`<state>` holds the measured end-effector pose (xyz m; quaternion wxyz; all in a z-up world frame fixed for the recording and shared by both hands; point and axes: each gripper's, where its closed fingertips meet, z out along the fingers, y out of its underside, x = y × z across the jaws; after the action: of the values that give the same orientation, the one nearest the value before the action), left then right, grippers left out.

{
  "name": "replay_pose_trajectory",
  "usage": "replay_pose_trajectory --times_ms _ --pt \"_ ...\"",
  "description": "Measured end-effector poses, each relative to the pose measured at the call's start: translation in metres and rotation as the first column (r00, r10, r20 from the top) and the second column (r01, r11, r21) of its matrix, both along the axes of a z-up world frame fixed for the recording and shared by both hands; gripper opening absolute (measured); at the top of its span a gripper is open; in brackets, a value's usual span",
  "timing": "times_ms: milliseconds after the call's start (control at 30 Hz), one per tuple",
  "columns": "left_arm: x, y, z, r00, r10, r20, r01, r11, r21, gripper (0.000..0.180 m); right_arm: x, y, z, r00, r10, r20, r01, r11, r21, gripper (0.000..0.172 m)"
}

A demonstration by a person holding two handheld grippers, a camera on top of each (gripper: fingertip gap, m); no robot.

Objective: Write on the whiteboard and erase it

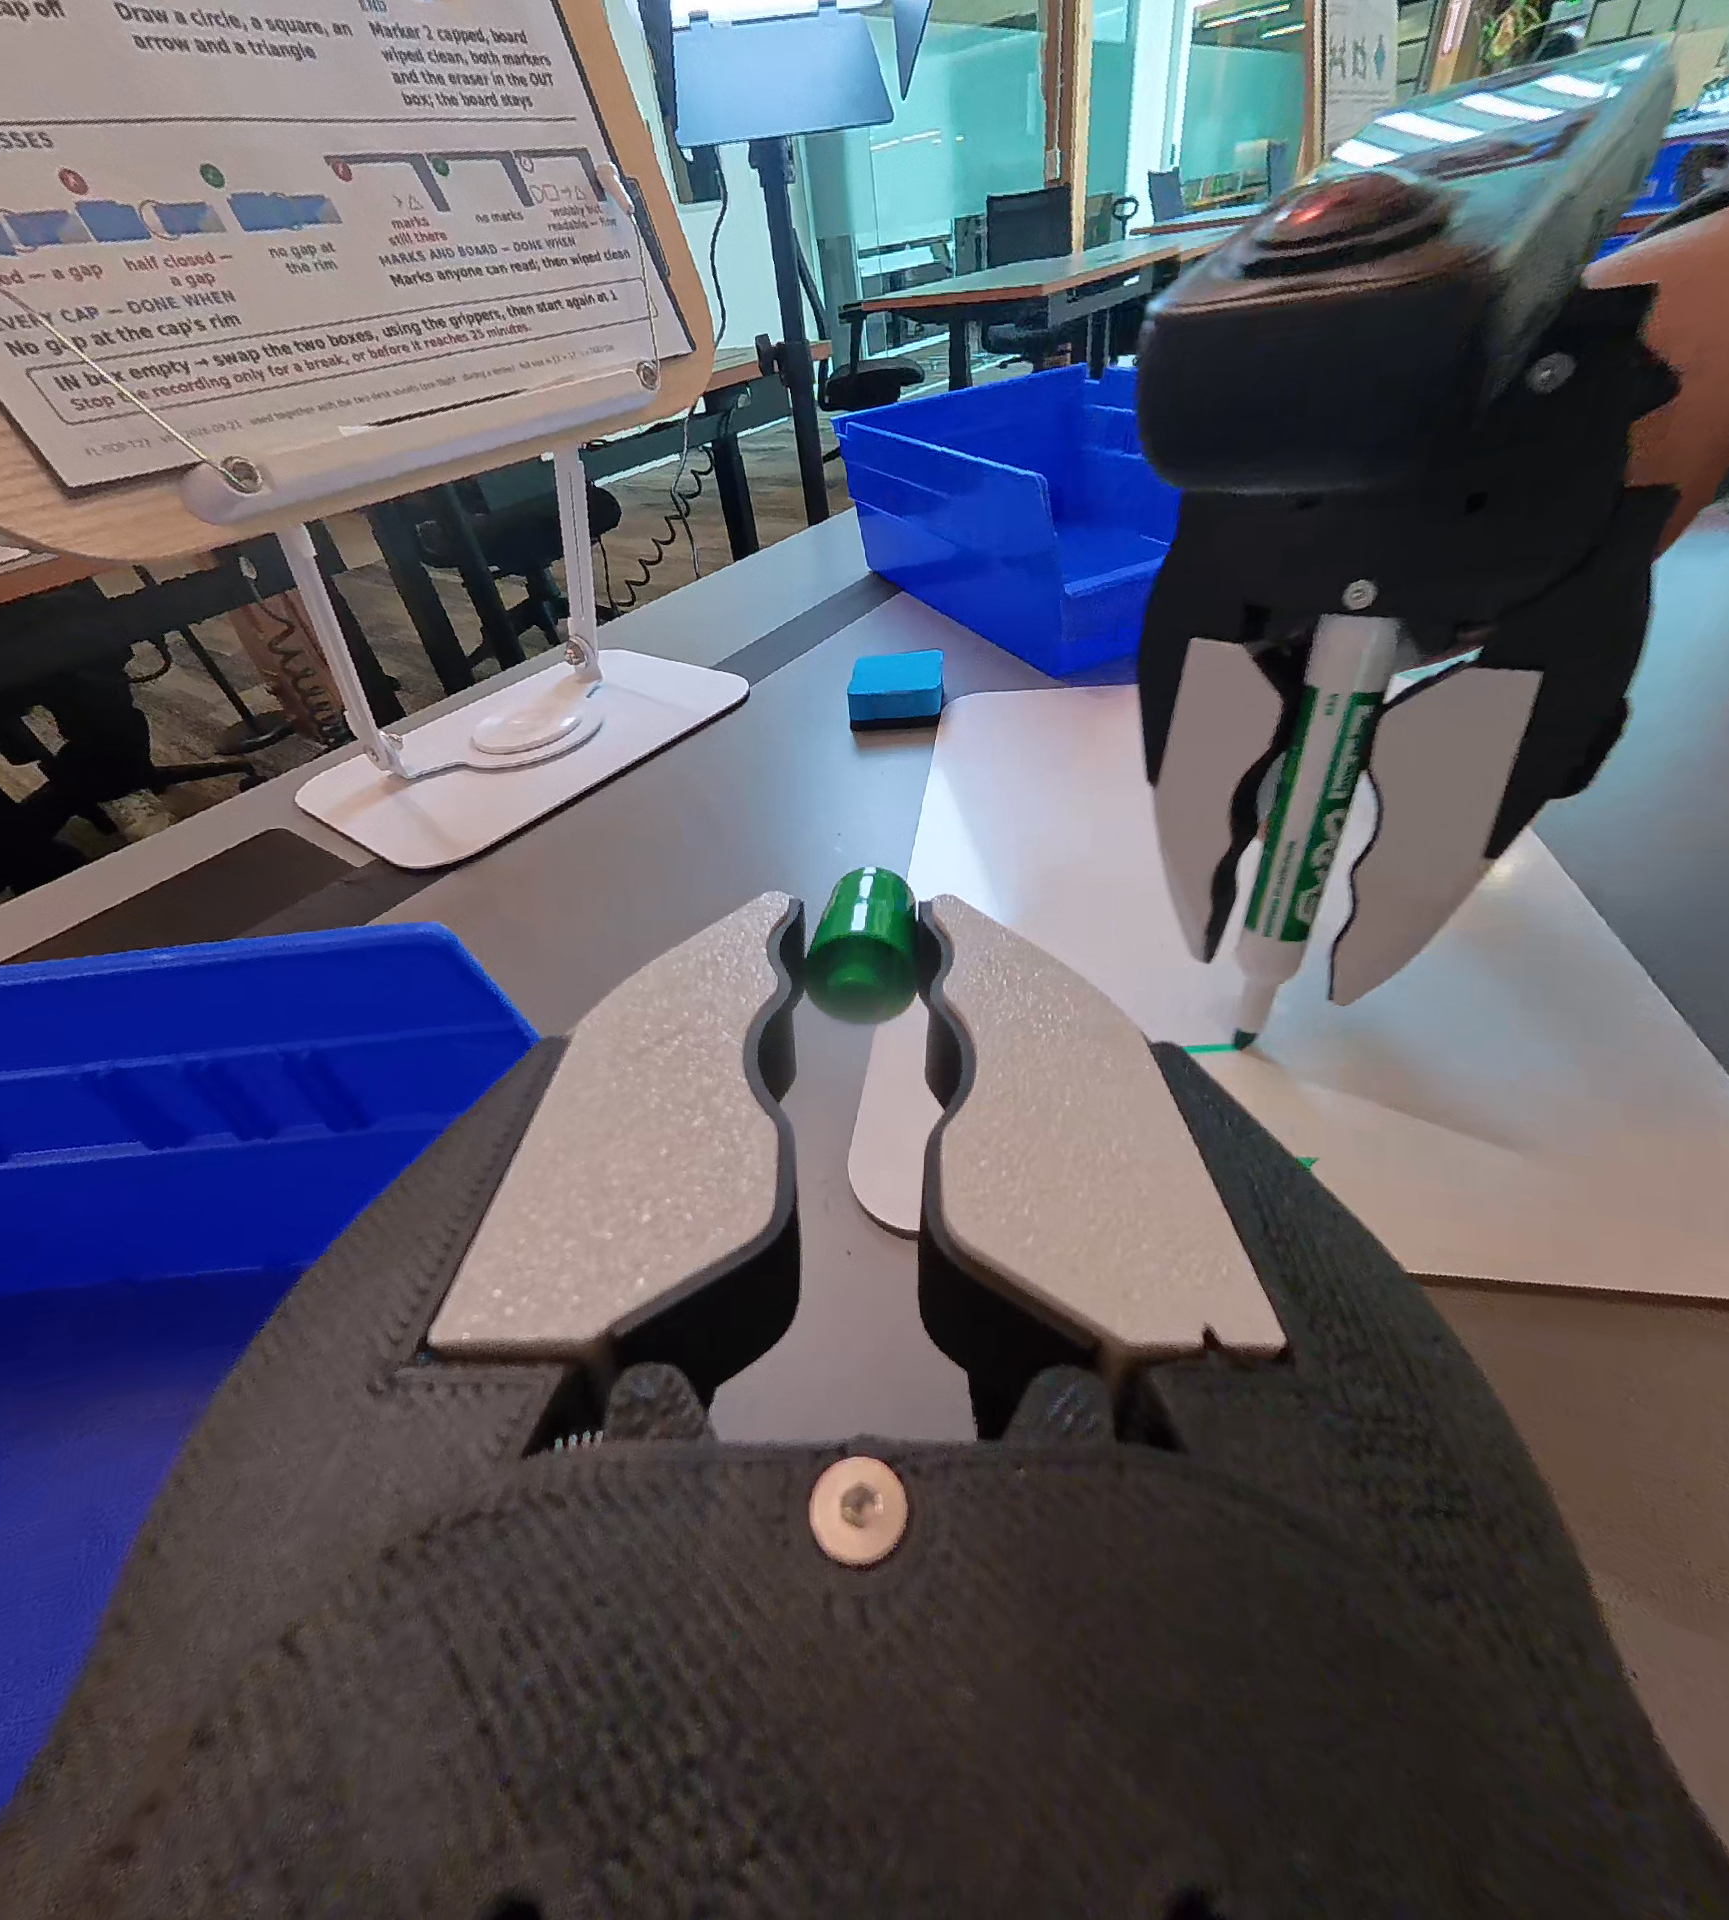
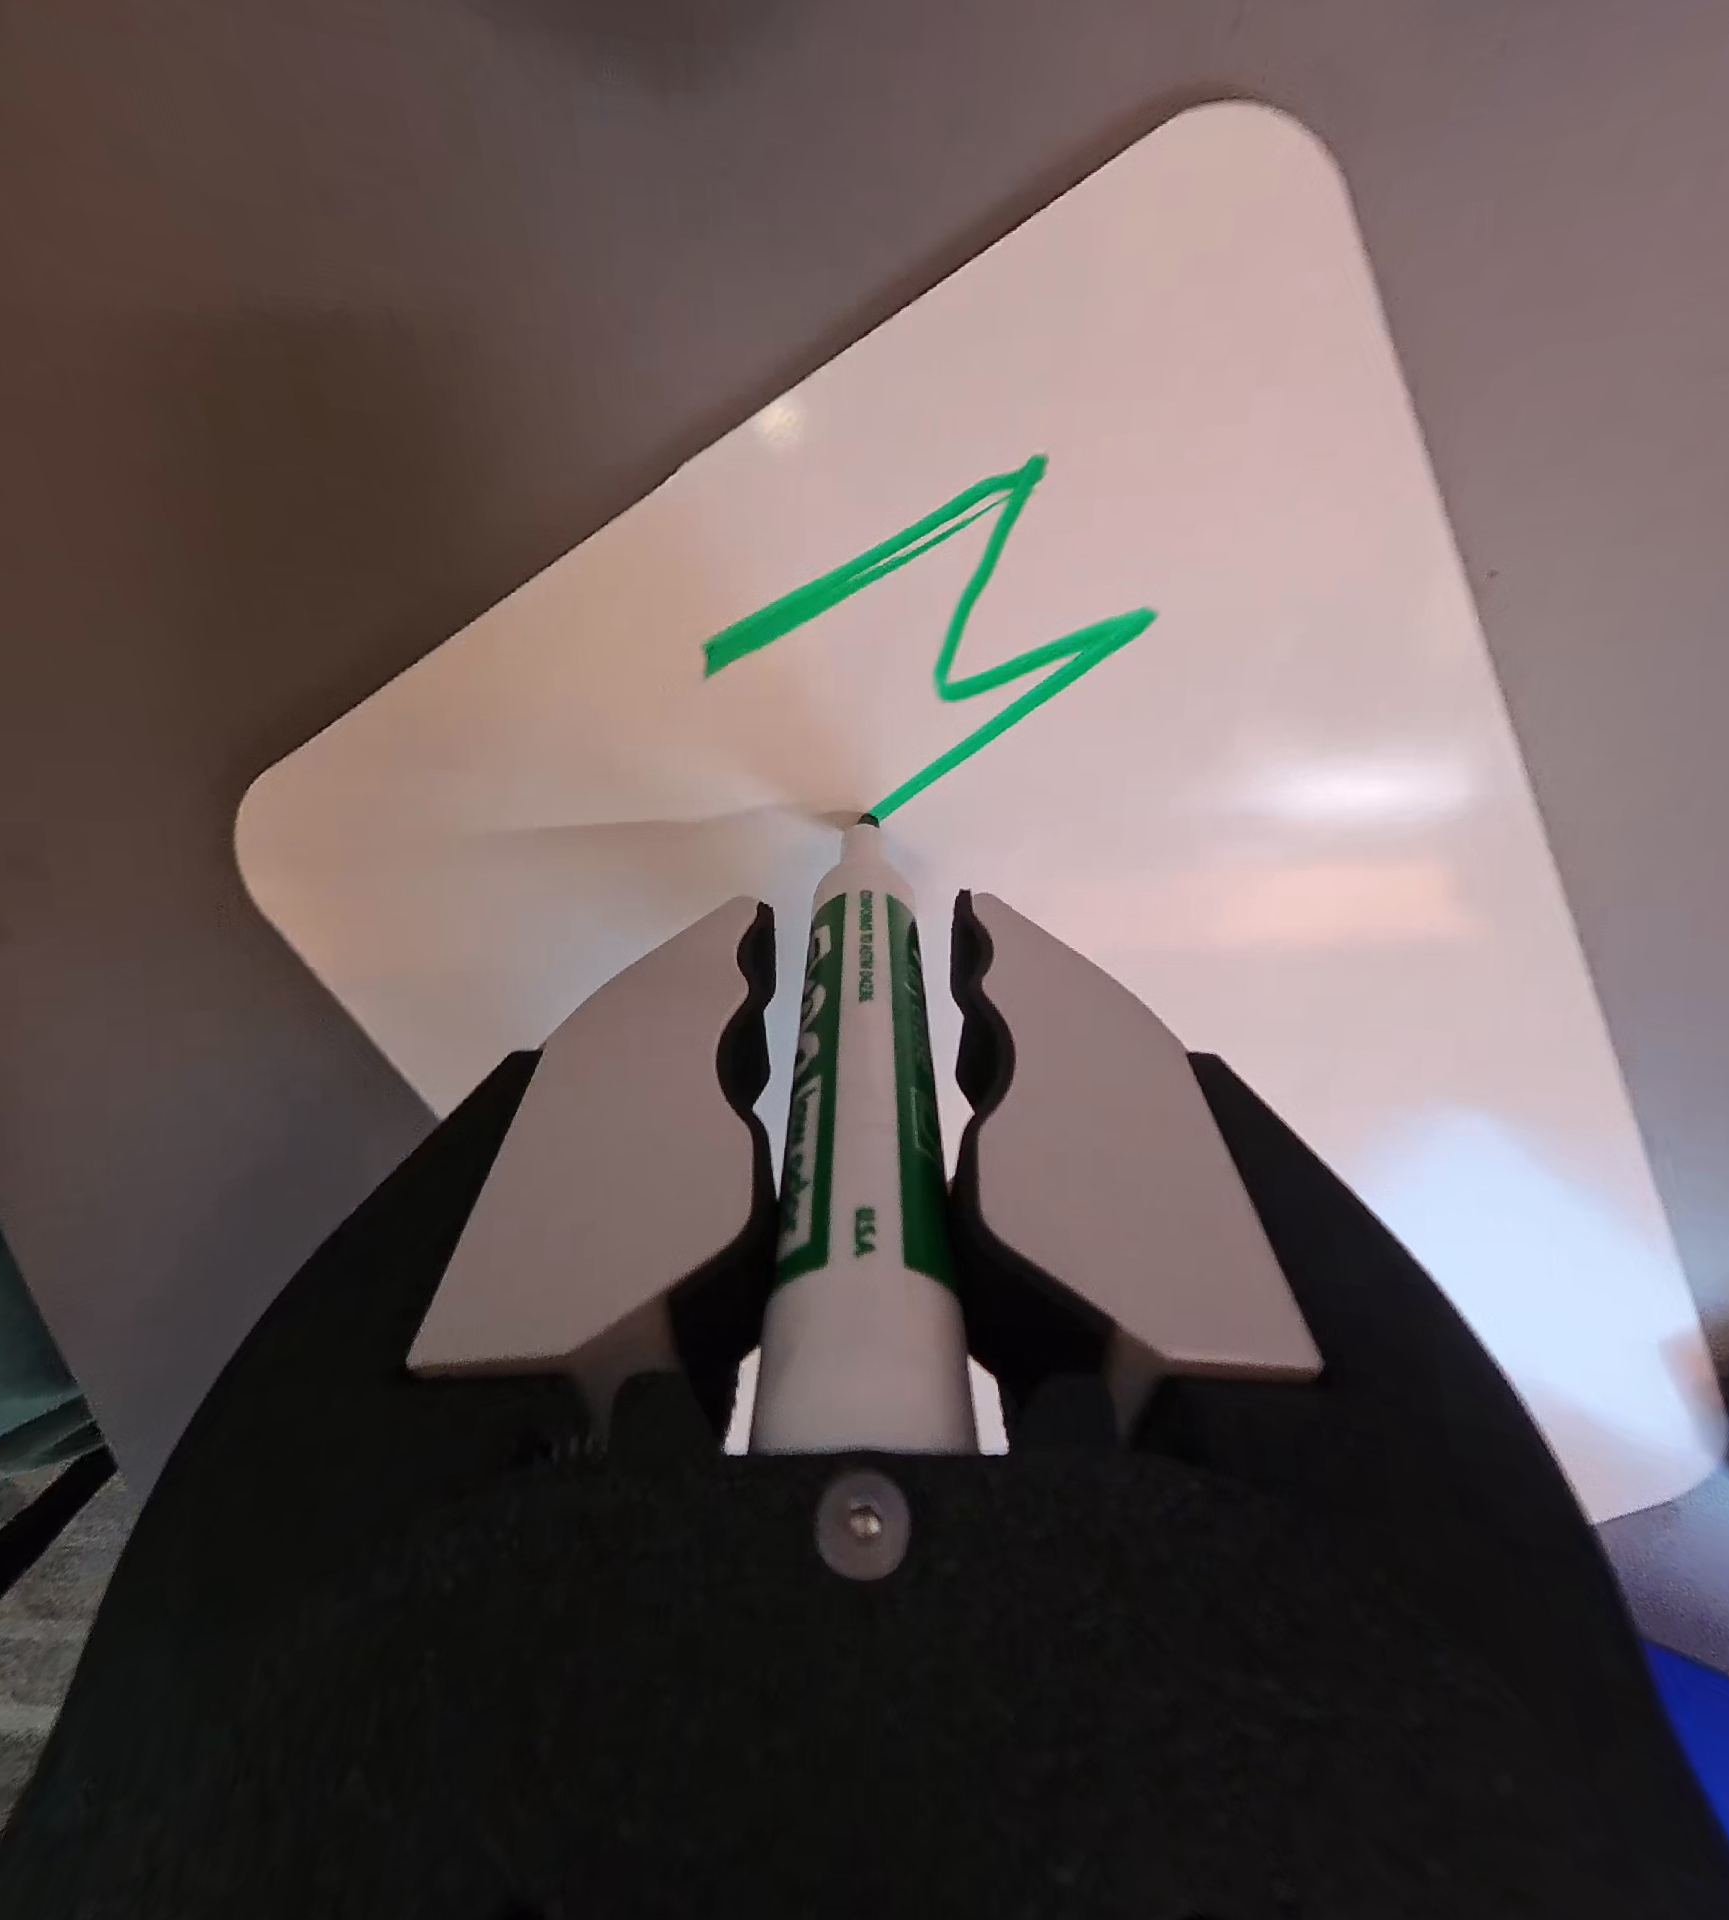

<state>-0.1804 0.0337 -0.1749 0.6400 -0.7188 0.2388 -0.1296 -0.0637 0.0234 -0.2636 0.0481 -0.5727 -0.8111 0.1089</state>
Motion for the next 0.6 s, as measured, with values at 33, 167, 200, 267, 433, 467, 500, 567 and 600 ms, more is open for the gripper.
replay_pose_trajectory --times_ms 33,167,200,267,433,467,500,567,600 --pt "0.000 0.000 -0.001 1.000 0.000 -0.001 0.000 1.000 -0.002 0.020 0.004 -0.002 0.000 1.000 0.003 0.001 -0.003 1.000 0.000 0.034" --pt "0.001 0.000 -0.003 1.000 -0.001 -0.001 0.001 1.000 -0.007 0.020 0.003 0.000 0.003 0.999 -0.017 -0.046 0.017 1.000 0.002 0.034" --pt "0.001 0.000 -0.003 1.000 0.000 -0.002 0.000 1.000 -0.007 0.020 -0.001 0.005 0.007 0.997 -0.031 -0.071 0.031 1.000 -0.001 0.035" --pt "0.002 0.000 -0.003 1.000 -0.003 -0.001 0.003 1.000 -0.009 0.020 -0.009 0.018 0.013 0.992 -0.063 -0.107 0.064 0.998 0.003 0.034" --pt "0.002 0.000 -0.004 1.000 -0.006 0.003 0.006 1.000 -0.013 0.021 -0.021 0.046 0.006 0.986 -0.120 -0.118 0.120 0.993 -0.009 0.034" --pt "0.002 0.000 -0.004 1.000 -0.007 0.003 0.007 1.000 -0.012 0.020 -0.023 0.049 0.005 0.984 -0.128 -0.120 0.127 0.992 -0.017 0.034" --pt "0.001 0.000 -0.004 1.000 -0.007 0.002 0.007 1.000 -0.012 0.020 -0.025 0.051 0.004 0.984 -0.133 -0.122 0.132 0.991 -0.021 0.034" --pt "0.002 0.000 -0.004 1.000 -0.008 0.003 0.008 1.000 -0.013 0.021 -0.028 0.055 0.002 0.983 -0.137 -0.121 0.136 0.991 -0.017 0.034" --pt "0.002 0.000 -0.004 1.000 -0.009 0.003 0.009 1.000 -0.013 0.021 -0.029 0.056 0.001 0.983 -0.138 -0.117 0.137 0.990 -0.020 0.034"
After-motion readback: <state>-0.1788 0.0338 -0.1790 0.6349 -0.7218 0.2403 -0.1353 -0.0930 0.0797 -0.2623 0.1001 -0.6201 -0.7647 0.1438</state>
